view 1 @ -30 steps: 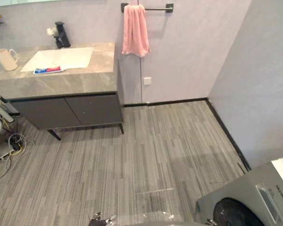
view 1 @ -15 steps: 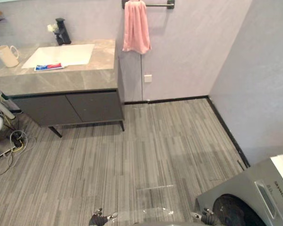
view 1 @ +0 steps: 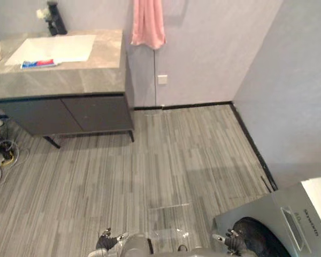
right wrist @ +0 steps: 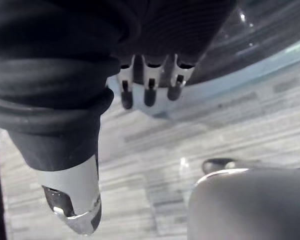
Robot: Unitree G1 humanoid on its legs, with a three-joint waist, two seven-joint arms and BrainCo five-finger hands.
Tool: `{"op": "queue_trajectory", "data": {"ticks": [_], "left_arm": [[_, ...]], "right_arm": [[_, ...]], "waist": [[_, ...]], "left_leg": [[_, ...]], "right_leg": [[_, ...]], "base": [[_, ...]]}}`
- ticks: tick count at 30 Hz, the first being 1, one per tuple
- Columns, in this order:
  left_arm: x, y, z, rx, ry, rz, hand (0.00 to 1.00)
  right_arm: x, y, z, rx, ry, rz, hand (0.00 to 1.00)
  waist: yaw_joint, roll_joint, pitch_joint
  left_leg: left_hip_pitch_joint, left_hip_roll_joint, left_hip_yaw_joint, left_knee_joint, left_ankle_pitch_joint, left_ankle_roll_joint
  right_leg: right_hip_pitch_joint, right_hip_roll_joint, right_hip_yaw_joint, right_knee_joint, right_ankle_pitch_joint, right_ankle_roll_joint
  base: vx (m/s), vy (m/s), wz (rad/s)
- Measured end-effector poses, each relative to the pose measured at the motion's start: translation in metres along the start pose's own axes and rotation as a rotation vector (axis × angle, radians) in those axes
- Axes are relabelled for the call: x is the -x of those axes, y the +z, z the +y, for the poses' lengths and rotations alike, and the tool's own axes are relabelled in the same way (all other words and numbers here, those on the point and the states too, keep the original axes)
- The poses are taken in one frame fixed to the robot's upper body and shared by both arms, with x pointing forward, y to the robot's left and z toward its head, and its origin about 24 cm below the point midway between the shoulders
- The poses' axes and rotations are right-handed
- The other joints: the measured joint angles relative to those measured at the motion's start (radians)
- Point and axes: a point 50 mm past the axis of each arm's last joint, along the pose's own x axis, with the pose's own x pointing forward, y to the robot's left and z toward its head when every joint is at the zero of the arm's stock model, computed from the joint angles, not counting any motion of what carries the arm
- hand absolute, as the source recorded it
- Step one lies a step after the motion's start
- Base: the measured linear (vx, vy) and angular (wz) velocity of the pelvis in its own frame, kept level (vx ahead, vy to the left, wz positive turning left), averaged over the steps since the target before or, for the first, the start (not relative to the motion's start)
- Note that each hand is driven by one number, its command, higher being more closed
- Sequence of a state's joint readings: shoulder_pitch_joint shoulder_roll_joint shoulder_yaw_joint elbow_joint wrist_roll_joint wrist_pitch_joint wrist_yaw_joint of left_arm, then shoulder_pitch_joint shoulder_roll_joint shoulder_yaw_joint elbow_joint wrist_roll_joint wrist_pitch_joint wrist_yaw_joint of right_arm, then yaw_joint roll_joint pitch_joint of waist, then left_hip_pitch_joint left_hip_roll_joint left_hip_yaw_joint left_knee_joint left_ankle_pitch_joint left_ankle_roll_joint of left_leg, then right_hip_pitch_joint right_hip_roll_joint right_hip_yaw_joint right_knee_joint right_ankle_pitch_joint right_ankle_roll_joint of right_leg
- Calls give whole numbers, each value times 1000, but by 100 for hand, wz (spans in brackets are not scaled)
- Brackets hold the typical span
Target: Organize washtable
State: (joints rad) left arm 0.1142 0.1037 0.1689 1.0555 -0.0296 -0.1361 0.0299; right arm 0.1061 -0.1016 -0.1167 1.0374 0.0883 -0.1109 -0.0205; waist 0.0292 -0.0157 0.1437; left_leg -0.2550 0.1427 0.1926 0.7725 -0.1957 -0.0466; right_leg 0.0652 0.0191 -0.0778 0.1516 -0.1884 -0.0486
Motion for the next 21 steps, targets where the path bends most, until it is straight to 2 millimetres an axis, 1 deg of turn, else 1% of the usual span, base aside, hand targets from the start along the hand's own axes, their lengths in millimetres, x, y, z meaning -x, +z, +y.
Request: {"op": "queue_trajectory", "data": {"ticks": [1,2,3,4,5,6,7,8,9,10,11,12,13,14,15,16,17,18,19,20,21], "left_arm": [[0,1,-1,2,-3,-4,0],[0,4,-3,7,-7,-18,0],[0,5,-4,10,-7,-23,0],[0,6,-4,14,-7,-29,0],[0,6,-6,18,-8,-30,0],[2,0,-9,26,-7,-13,0],[3,-5,-6,28,3,-1,0],[3,-5,0,30,17,-2,0],[3,-5,1,28,20,-1,0],[2,-2,0,28,19,-6,0],[2,-2,0,26,18,-4,0],[2,-2,0,23,19,-5,0],[1,0,0,22,18,-8,0],[1,2,-2,23,15,-15,0],[-1,6,-3,24,12,-25,0],[-2,11,-5,25,7,-37,0],[-4,15,-10,30,-5,-47,0],[-4,18,-15,37,-17,-54,0],[-5,22,-27,51,-44,-63,0],[-5,28,-38,54,-71,-76,0],[-6,29,-40,55,-77,-79,0]], "right_arm": [[0,0,-1,0,-3,-1,0],[-1,2,-1,1,-3,-7,0],[-1,4,1,0,1,-11,0],[-2,6,4,-4,8,-15,0],[-2,5,9,-10,18,-13,0],[-2,5,10,-1,23,-10,0],[-2,5,15,0,35,-9,0],[0,2,20,-9,49,-7,0],[0,5,24,-14,57,-19,0],[0,9,30,-22,72,-37,0],[0,10,35,-25,83,-39,0],[0,14,37,-11,93,-59,0],[0,15,38,-1,99,-64,0],[0,17,40,12,108,-75,0],[0,17,42,15,114,-78,0],[0,21,45,12,121,-91,0],[-1,25,46,11,122,-103,0],[-1,26,45,11,120,-105,0],[-2,28,43,14,117,-114,0],[-2,30,42,16,115,-122,0],[-3,31,42,17,115,-126,0]], "waist": [[3,5,-1],[18,7,0],[22,8,0],[28,8,0],[42,12,-5],[46,32,-18],[44,30,-34],[46,-1,-61],[52,-7,-63],[73,-17,-59],[66,-17,-59],[60,-20,-56],[55,-21,-52],[51,-14,-47],[50,-16,-48],[44,-21,-46],[39,-24,-38],[38,-23,-37],[36,-19,-35],[34,-15,-33],[30,-12,-33]], "left_leg": [[-27,3,1,6,-3,5],[-69,-1,3,-43,-3,5],[-85,-4,3,-79,-2,5],[-103,-12,-2,-151,1,2],[-104,-29,-26,-275,6,2],[-99,-36,-70,-346,36,10],[-96,-52,-56,-328,46,38],[-91,-75,-13,-327,15,49],[-80,-83,5,-330,1,59],[-34,-98,38,-348,-22,71],[4,-111,46,-357,-28,89],[69,-124,60,-362,-51,102],[104,-130,61,-366,-64,104],[170,-136,59,-385,-83,103],[202,-138,58,-403,-88,107],[256,-138,49,-440,-94,110],[307,-135,42,-481,-94,110],[329,-129,39,-496,-94,110],[369,-118,27,-524,-94,110],[402,-100,14,-555,-94,109],[414,-91,6,-567,-95,107]], "right_leg": [[3,-3,19,0,-5,0],[5,-12,50,-11,-9,1],[6,-17,60,-17,-11,4],[5,-26,78,-22,-18,16],[-2,-39,95,-19,-36,38],[0,-37,115,-7,-63,60],[1,-60,128,12,-93,69],[-18,-93,134,68,-113,98],[-43,-105,134,139,-119,109],[-112,-129,137,308,-117,138],[-153,-142,132,443,-92,183],[-204,-163,135,632,-56,242],[-223,-169,133,716,-51,249],[-262,-175,110,838,-57,240],[-284,-176,91,875,-64,226],[-332,-173,49,895,-85,190],[-370,-166,15,862,-107,152],[-387,-158,0,828,-114,141],[-413,-154,-41,743,-120,129],[-439,-150,-76,627,-117,125],[-446,-147,-87,567,-110,121]], "base": [[176,113,-56],[195,133,-58],[247,183,-57],[269,211,-50],[345,316,-63],[330,312,-59],[423,321,-55],[385,224,-43],[549,298,-69],[445,234,-58],[508,272,-46],[333,148,-9],[420,139,1],[343,73,1],[417,56,5],[473,-1,11],[387,-13,15],[479,-67,21],[417,-92,28],[500,-122,35],[423,-142,45]]}}
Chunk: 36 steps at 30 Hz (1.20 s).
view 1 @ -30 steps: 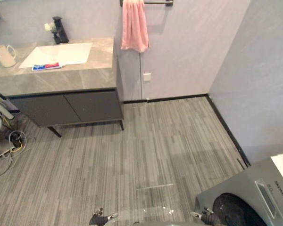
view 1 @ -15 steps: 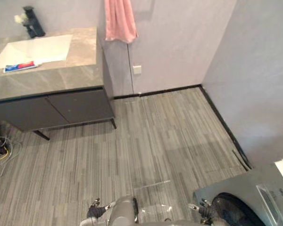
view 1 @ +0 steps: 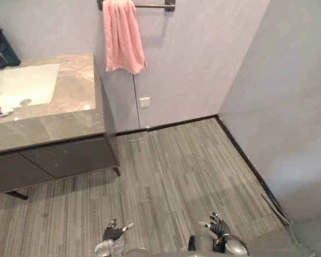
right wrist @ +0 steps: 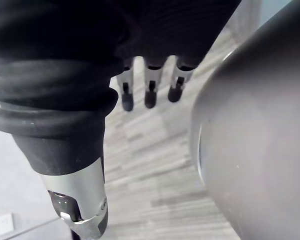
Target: Organize washtable
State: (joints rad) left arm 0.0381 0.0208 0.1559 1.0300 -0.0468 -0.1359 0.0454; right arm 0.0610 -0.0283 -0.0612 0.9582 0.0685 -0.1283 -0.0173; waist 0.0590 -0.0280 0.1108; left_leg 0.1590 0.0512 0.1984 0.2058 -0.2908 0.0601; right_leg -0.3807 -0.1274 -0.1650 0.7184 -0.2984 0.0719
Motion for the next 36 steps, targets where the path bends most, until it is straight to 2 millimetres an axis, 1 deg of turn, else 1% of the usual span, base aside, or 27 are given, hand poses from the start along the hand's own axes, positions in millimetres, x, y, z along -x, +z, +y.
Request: {"op": "queue_trajectory", "data": {"ticks": [1,2,3,4,5,6,7,8,9,10,11,13,16,17,18,19,20,21,22,24,25,26,28,31,34,35,36], "left_arm": [[0,0,-3,0,-8,-2,0],[1,-4,-3,-1,-7,11,0],[2,-5,-2,-1,-5,10,0],[2,-6,-4,12,-2,19,0],[3,-8,-9,29,-12,25,0],[3,-7,-11,31,-15,19,0],[2,-4,-14,41,-21,7,0],[2,-4,-14,56,-17,8,0],[2,-4,-10,71,-1,8,0],[2,-4,-8,67,4,7,0],[1,0,-5,63,7,-10,0],[1,4,-5,65,8,-30,0],[0,7,-5,66,9,-43,0],[0,8,-5,62,6,-45,0],[0,8,-5,61,6,-45,0],[0,6,-4,56,9,-37,0],[0,7,4,43,23,-36,0],[0,6,7,39,28,-36,0],[0,7,8,35,31,-36,0],[0,4,9,26,30,-24,0],[-1,4,11,12,29,-17,0],[-1,3,11,5,27,-11,0],[0,0,11,4,28,1,0],[1,-2,11,5,28,7,0],[0,1,7,9,20,0,0],[0,0,7,11,21,3,0],[0,-1,7,12,22,4,0]], "right_arm": [[-1,2,1,2,3,-3,0],[-2,2,2,3,6,1,0],[-1,-1,3,2,6,9,0],[-1,-1,1,4,3,14,0],[-2,0,-5,16,-10,16,0],[-2,0,-7,19,-13,16,0],[-2,2,-11,27,-21,11,0],[-3,4,-12,31,-23,3,0],[-3,2,-10,27,-20,16,0],[-3,1,-8,22,-16,21,0],[-2,-1,-2,8,-6,27,0],[-1,-4,1,-9,-3,34,0],[-1,-6,6,-29,4,44,0],[0,-7,6,-30,5,49,0],[0,-7,6,-30,4,50,0],[0,-10,6,-28,4,62,0],[1,-12,9,-31,9,73,0],[1,-15,10,-32,12,79,0],[2,-16,12,-28,17,83,0],[2,-18,11,-35,12,90,0],[2,-16,10,-34,12,83,0],[2,-15,9,-31,12,74,0],[1,-11,8,-30,11,55,0],[1,-9,9,-23,13,40,0],[0,-6,6,-20,9,26,0],[0,-6,6,-17,8,29,0],[0,-7,6,-16,8,33,0]], "waist": [[-12,0,0],[-19,-6,-3],[-21,-16,-8],[-24,-10,-13],[-19,26,-18],[-20,39,-15],[-17,70,-1],[-14,74,10],[-8,88,18],[-3,84,22],[8,60,31],[15,49,31],[15,48,32],[13,46,31],[14,47,31],[22,43,28],[37,11,16],[37,-1,12],[39,-13,13],[37,-18,13],[31,-25,14],[16,-25,16],[12,-16,20],[11,-16,22],[9,-16,21],[8,-16,21],[8,-17,19]], "left_leg": [[24,12,-13,-23,1,-29],[51,13,-40,-35,-6,-49],[60,8,-60,-27,-13,-60],[74,18,-92,9,-23,-79],[34,53,-121,112,-7,-103],[-8,67,-140,202,6,-117],[-110,101,-168,430,65,-129],[-166,124,-172,553,100,-139],[-261,179,-144,764,99,-148],[-284,194,-124,808,98,-147],[-335,204,-64,830,98,-147],[-394,214,-2,779,97,-145],[-476,196,118,470,101,-137],[-472,162,137,298,116,-123],[-470,147,138,221,132,-101],[-454,124,132,153,231,-51],[-435,88,147,143,225,-26],[-434,77,149,141,211,-18],[-422,62,152,145,188,-12],[-371,35,145,132,155,-1],[-321,8,130,120,128,8],[-283,-9,107,131,89,15],[-209,-21,77,140,40,19],[-95,-22,43,68,28,16],[-36,-15,-17,15,10,-14],[-12,-16,-44,8,-9,-43],[-2,-17,-57,7,-21,-52]], "right_leg": [[-8,15,-4,-134,50,-23],[-5,19,7,-237,140,-50],[-2,15,7,-263,185,-67],[7,16,6,-227,229,-72],[44,34,-29,-242,198,-83],[65,43,-40,-261,183,-84],[117,68,-63,-301,169,-97],[150,85,-67,-329,165,-105],[243,122,-67,-393,154,-122],[285,128,-69,-418,149,-128],[377,126,-66,-471,141,-128],[437,125,-70,-528,140,-125],[531,121,-89,-625,134,-102],[555,115,-99,-644,122,-82],[570,113,-101,-652,114,-69],[586,107,-89,-655,96,-43],[595,68,-73,-649,85,-26],[589,56,-71,-633,85,-26],[567,35,-63,-561,84,-25],[493,-1,-37,-325,87,-15],[419,-39,-13,-107,126,45],[353,-63,19,99,140,76],[271,-65,47,271,121,58],[170,-51,9,240,68,12],[94,-16,-16,-33,65,-8],[95,6,-2,-187,94,-38],[98,15,12,-228,119,-63]], "base": [[443,-179,47],[472,-209,48],[529,-266,50],[535,-263,48],[524,-263,49],[490,-261,40],[393,-236,25],[570,-291,4],[480,-205,-13],[565,-210,-17],[429,-155,-9],[361,-117,-1],[380,9,14],[418,114,17],[507,186,8],[541,239,-13],[463,208,-16],[472,197,-1],[448,194,18],[432,202,28],[427,165,53],[418,139,61],[477,77,54],[345,-4,47],[345,-110,59],[387,-177,52],[506,-238,73]]}}
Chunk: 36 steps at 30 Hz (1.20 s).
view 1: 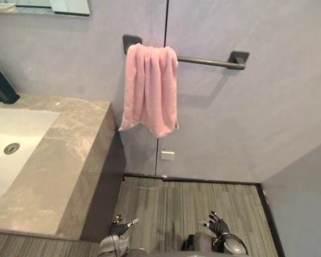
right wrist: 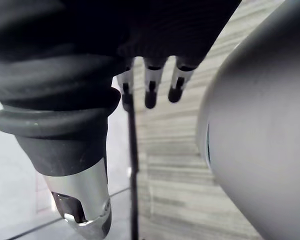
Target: Organize washtable
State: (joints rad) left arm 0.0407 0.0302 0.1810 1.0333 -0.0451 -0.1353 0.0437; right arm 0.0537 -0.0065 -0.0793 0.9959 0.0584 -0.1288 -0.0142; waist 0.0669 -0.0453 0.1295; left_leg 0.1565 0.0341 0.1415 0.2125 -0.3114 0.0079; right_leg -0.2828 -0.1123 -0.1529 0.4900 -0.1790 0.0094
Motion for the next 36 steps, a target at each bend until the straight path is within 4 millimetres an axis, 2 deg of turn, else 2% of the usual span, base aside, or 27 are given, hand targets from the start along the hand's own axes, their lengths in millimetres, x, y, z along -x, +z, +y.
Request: {"op": "queue_trajectory", "data": {"ticks": [1,2,3,4,5,6,7,8,10,12,13,14,15,16,18,19,23,25,27,36], "left_arm": [[0,-2,0,10,3,6,0],[1,-4,-4,17,-4,15,0],[3,-9,-8,14,-13,28,0],[2,-6,-11,18,-19,20,0],[1,-5,-10,27,-15,18,0],[1,-5,-10,27,-14,18,0],[2,-6,-8,26,-10,19,0],[3,-9,-9,28,-10,27,0],[3,-9,-7,24,-7,23,0],[3,-7,-8,25,-10,9,0],[3,-7,-8,24,-10,9,0],[3,-7,-9,18,-15,9,0],[3,-7,-11,16,-19,9,0],[2,-4,-5,3,-8,2,0],[1,-2,3,-11,7,1,0],[1,-2,4,-13,8,1,0],[2,-8,4,-33,-1,25,0],[2,-10,2,-46,-12,34,0],[2,-11,0,-44,-15,38,0],[4,-12,-1,-118,-6,30,0]], "right_arm": [[0,0,-1,2,-2,2,0],[0,0,-2,2,-3,1,0],[0,-1,-6,6,-14,10,0],[0,-1,-8,9,-18,11,0],[-1,2,-11,14,-23,1,0],[-1,1,-12,15,-26,3,0],[0,0,-11,7,-27,13,0],[0,-2,-10,1,-25,24,0],[1,-5,-9,-12,-25,31,0],[1,-4,-7,-21,-22,30,0],[1,-4,-6,-33,-25,29,0],[1,-5,-8,-50,-35,29,0],[1,-4,-10,-49,-40,27,0],[1,-7,-9,-55,-39,41,0],[3,-12,-1,-70,-25,51,0],[3,-13,0,-72,-21,53,0],[4,-14,3,-60,-9,58,0],[4,-15,2,-56,-14,61,0],[4,-17,-1,-54,-19,68,0],[6,-23,-10,-54,-49,96,0]], "waist": [[-4,-2,-8],[-6,11,-19],[-2,39,-32],[0,49,-31],[-3,64,-27],[2,68,-22],[5,76,-17],[4,71,-14],[3,66,-14],[4,66,-14],[3,66,-14],[2,70,-17],[2,82,-19],[3,53,-17],[3,12,-33],[4,7,-34],[1,5,-50],[-1,15,-59],[-1,21,-67],[1,17,-86]], "left_leg": [[15,5,-29,5,-24,-19],[18,25,-46,15,-28,-25],[-27,51,-62,117,-23,-34],[-65,66,-62,202,-20,-39],[-173,106,-61,430,15,-83],[-221,135,-60,534,40,-89],[-271,178,-37,673,37,-87],[-287,208,0,716,35,-89],[-302,230,51,661,35,-91],[-327,228,61,516,35,-91],[-338,221,55,382,42,-92],[-330,202,43,229,111,-92],[-330,196,25,184,186,-100],[-316,173,28,189,177,-100],[-292,142,55,159,171,-90],[-284,135,62,153,169,-87],[-240,108,112,114,164,-73],[-235,103,117,98,169,-66],[-222,96,121,79,177,-63],[-200,49,94,-41,255,-53]], "right_leg": [[9,9,20,-21,62,4],[21,13,-8,-18,49,-2],[47,28,-47,-34,16,-13],[61,32,-62,-44,10,-21],[101,49,-86,-76,0,-33],[127,60,-89,-94,-4,-40],[189,79,-89,-125,-10,-49],[248,82,-89,-152,-12,-53],[309,78,-77,-195,-12,-53],[333,75,-58,-217,-12,-52],[332,73,-46,-218,-12,-50],[331,75,-35,-212,-22,-24],[333,79,-30,-209,-35,-3],[333,62,-9,-208,-50,21],[333,19,0,-214,-48,29],[335,15,8,-216,-46,32],[355,-12,50,-267,-24,68],[356,-18,54,-285,-19,76],[358,-25,59,-289,-17,79],[372,-30,33,-351,19,88]], "base": [[382,-183,59],[590,-268,86],[487,-228,64],[552,-280,71],[336,-190,33],[420,-197,19],[409,-142,-11],[390,-122,-17],[284,-59,-27],[235,51,-40],[246,167,-37],[239,187,-32],[132,136,-23],[115,98,-12],[139,148,-13],[95,137,-19],[14,82,-30],[-31,33,-13],[-37,28,-6],[-15,1,11]]}}
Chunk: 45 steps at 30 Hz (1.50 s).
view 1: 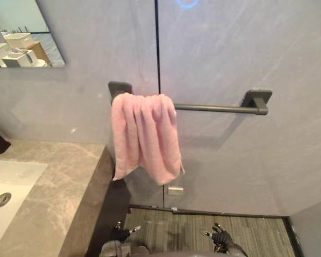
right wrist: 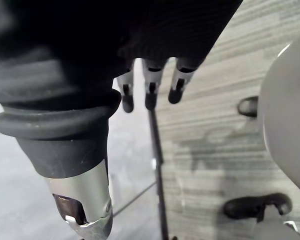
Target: Organize washtable
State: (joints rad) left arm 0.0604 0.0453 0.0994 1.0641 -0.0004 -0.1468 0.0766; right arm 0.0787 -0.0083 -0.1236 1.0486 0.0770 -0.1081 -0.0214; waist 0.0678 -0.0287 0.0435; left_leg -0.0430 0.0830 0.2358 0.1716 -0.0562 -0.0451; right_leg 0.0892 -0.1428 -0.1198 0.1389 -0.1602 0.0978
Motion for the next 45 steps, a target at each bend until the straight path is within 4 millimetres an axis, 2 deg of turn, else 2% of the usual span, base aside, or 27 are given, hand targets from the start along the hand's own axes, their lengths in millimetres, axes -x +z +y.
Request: {"op": "queue_trajectory", "data": {"ticks": [3,6,11,14,18,20,27,30,36,45], "left_arm": [[0,11,-2,-68,-11,-65,0],[8,37,-16,-92,-50,-230,0],[34,79,-28,-55,-101,-489,0],[56,115,-27,-19,-111,-677,0],[82,148,-25,-1,-113,-868,0],[88,155,-25,0,-112,-911,0],[97,162,-26,30,-103,-950,0],[110,169,-19,76,-58,-1015,0],[115,166,-7,118,16,-1018,0],[137,171,4,208,88,-1095,0]], "right_arm": [[1,-1,-2,0,-11,0,0],[2,-4,-4,6,-30,-1,0],[5,-4,-6,24,-37,-29,0],[7,-2,-3,59,-17,-50,0],[7,-1,0,80,0,-53,0],[7,-2,0,81,2,-53,0],[9,-5,0,84,17,-54,0],[11,-9,-2,83,16,-42,0],[13,-14,-3,81,27,-34,0],[14,-14,1,102,48,-39,0]], "waist": [[-2,-11,0],[1,-17,-1],[2,-13,1],[4,-12,2],[4,-10,3],[4,-8,2],[3,-12,3],[4,-14,3],[3,-16,1],[5,-18,-2]], "left_leg": [[13,-17,-22,-44,29,5],[37,-34,-31,-109,68,9],[74,-49,-37,-191,108,17],[92,-52,-37,-214,118,16],[118,-50,-34,-234,119,14],[125,-50,-32,-241,119,14],[134,-46,-33,-242,116,11],[133,-43,-33,-239,112,6],[127,-29,-37,-238,100,-2],[118,-29,-51,-239,107,-5]], "right_leg": [[12,-7,-16,-11,4,0],[13,-13,-22,-13,4,1],[14,-18,-23,-14,6,5],[25,-19,-24,-18,7,6],[47,-17,-25,-30,6,6],[50,-17,-23,-32,6,6],[65,-16,-20,-38,7,7],[67,-14,-17,-36,7,7],[74,-1,-15,-28,7,5],[66,1,-32,-29,2,-2]], "base": [[-21,3,20],[-39,8,13],[-25,7,2],[0,0,0],[0,0,0],[0,0,0],[34,-10,1],[0,0,0],[-44,-21,2],[-30,-15,4]]}}
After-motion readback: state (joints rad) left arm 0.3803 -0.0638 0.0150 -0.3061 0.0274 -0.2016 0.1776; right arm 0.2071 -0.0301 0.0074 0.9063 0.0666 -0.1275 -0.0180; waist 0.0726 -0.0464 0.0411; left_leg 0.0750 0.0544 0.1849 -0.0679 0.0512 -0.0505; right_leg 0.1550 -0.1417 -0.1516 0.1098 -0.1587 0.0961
